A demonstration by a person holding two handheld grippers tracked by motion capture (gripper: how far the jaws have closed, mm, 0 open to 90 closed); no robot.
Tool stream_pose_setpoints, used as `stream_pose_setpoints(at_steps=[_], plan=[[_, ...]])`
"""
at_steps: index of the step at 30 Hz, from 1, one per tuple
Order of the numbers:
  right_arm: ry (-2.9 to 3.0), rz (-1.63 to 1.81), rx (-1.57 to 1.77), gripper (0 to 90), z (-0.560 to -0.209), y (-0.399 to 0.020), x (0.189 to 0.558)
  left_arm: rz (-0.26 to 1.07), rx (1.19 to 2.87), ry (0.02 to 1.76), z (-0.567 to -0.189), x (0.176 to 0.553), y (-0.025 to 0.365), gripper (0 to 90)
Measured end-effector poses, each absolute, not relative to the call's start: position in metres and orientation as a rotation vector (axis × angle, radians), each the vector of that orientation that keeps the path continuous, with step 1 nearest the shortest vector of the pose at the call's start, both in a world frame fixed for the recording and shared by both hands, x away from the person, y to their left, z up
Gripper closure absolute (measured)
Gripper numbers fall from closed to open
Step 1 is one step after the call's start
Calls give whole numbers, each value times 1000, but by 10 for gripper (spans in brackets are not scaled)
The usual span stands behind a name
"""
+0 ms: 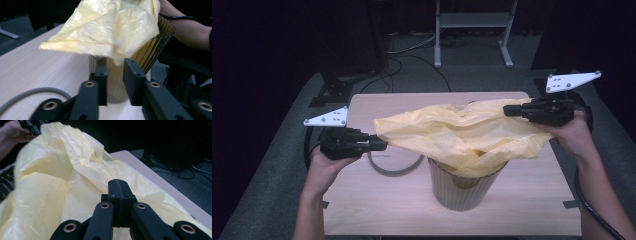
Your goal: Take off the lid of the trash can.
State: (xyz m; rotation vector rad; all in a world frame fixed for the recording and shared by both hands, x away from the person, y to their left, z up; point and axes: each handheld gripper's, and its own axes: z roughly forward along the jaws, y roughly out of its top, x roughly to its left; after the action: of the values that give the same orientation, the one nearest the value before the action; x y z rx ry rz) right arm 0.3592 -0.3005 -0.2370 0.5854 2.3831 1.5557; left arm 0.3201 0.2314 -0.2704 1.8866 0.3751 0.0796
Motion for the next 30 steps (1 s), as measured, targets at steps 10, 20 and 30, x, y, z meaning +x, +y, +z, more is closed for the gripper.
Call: stream_pose_setpoints(at_steps=[10, 20, 30], plan=[[2348, 1604, 547, 900, -224, -310, 347, 166, 1826, 372, -229, 326, 220, 450], [2355, 1630, 544, 900, -226, -310, 349, 128, 1904, 330, -237, 370, 162, 347], [2341, 1664, 541, 900, -225, -314, 345, 88, 1908, 316, -244, 378, 153, 897]])
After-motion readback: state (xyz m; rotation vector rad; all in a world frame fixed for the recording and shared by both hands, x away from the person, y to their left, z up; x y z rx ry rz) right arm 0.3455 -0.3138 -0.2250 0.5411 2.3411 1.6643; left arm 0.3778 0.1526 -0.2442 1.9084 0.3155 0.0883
